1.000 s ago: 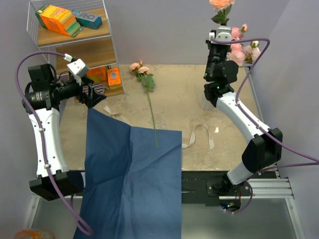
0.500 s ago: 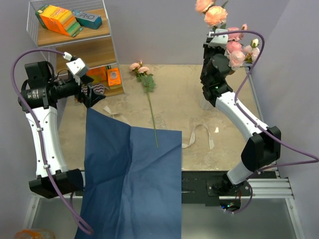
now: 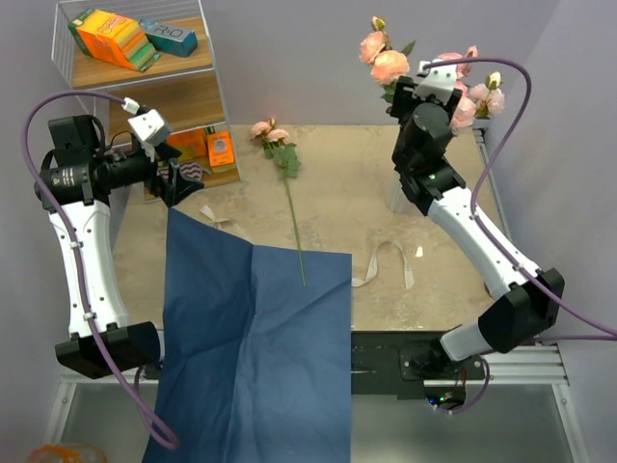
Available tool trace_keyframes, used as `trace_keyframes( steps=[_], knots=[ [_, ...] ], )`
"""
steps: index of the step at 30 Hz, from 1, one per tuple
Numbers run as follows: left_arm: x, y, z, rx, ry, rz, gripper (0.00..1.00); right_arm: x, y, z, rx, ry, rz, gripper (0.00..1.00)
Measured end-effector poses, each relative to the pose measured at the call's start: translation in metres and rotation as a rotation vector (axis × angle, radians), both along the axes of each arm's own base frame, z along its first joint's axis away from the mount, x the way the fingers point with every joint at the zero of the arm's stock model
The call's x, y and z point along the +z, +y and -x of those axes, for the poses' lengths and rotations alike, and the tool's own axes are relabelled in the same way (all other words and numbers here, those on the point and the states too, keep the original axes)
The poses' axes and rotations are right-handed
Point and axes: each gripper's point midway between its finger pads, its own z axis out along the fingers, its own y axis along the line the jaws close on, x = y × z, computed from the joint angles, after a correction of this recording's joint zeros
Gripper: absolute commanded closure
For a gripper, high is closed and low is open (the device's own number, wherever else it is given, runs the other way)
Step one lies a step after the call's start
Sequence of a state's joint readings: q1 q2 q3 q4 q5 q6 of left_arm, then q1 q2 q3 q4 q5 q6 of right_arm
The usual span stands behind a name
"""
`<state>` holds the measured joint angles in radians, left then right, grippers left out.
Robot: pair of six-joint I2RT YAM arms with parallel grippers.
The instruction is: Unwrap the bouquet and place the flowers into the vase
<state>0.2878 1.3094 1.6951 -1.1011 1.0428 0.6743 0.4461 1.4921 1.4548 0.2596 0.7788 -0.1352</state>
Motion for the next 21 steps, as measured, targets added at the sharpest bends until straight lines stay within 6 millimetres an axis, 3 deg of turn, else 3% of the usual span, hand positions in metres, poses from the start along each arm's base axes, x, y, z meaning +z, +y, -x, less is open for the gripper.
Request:
trace_keyframes(
  steps=[3,9,14,17,18,20,21],
  knots=[
    [0.001,0.0,0.0,0.0,-0.001,0.0,0.01,0.018,-0.001,0.017,-0.01,-0.038,-0.036,0.3],
    [0.002,0.0,0.001,0.005,0.002,-0.002,0.01,0.077,0.039,0.053,0.109,-0.152,-0.097,0.28],
    [0.016,0.0,0.001,0.019,-0.021,0.004,0.01,0.121,0.057,0.079,0.18,-0.226,-0.105,0.23],
    [0.016,0.002,-0.003,0.045,-0.01,0.02,0.01,0.133,0.1,0.096,0.275,-0.225,-0.062,0.15],
    [0.015,0.003,-0.006,0.053,-0.004,0.022,0.01,0.131,0.125,0.097,0.329,-0.204,-0.043,0.15],
    [0.013,0.006,-0.01,0.07,0.009,0.026,0.01,0.119,0.164,0.093,0.421,-0.158,-0.006,0.15],
    [0.011,0.007,-0.012,0.076,0.014,0.027,0.01,0.104,0.182,0.086,0.463,-0.115,0.018,0.16]
  ],
)
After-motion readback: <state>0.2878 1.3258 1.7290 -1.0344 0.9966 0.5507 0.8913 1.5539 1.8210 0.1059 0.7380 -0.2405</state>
